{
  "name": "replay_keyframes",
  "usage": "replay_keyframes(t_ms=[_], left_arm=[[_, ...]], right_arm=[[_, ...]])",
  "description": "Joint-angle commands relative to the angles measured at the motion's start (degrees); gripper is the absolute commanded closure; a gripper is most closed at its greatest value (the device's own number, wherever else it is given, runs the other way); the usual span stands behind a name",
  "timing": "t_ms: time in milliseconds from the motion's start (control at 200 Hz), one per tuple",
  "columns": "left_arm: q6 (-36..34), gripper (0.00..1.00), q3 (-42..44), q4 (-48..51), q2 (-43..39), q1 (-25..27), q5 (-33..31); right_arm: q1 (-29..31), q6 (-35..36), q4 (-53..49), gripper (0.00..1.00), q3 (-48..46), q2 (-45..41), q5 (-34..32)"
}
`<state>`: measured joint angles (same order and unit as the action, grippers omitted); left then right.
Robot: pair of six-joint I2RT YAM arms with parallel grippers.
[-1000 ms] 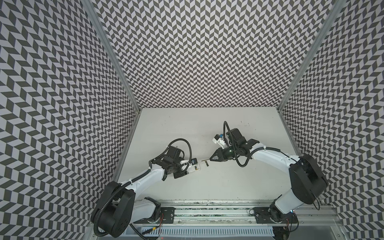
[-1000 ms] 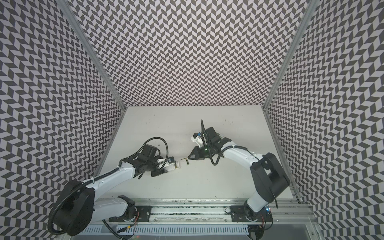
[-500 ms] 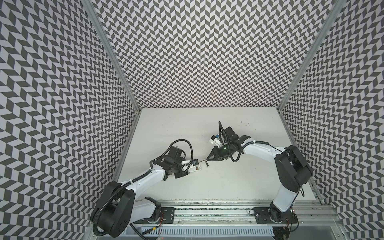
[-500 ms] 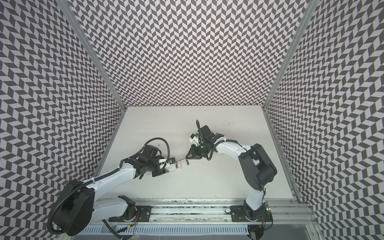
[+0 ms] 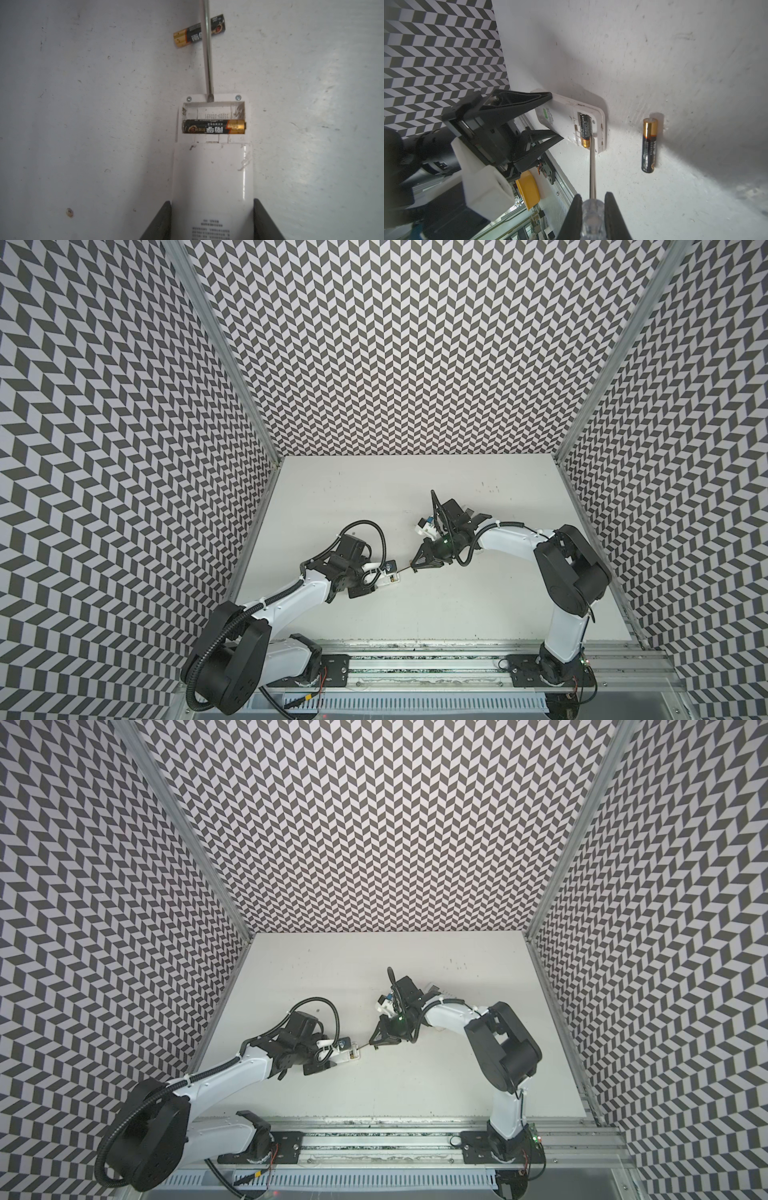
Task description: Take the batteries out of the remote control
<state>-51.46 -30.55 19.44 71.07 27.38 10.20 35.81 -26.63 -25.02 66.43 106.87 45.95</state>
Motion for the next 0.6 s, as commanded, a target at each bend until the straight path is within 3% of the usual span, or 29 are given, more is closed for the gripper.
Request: replay_keyframes(t_ms=[0, 596], left_arm=[[-0.83, 1.0, -0.47, -1.25, -0.31, 0.57, 1.44], [-0.92, 1.0, -0.47, -1.84, 0.28, 0.86, 2.11]], right_arm=[[0.49, -0.4, 1.62, 1.0, 0.09, 2.0, -0.43], [-0.36, -0.2, 6.74, 1.0, -1.4, 5.88, 4.81]])
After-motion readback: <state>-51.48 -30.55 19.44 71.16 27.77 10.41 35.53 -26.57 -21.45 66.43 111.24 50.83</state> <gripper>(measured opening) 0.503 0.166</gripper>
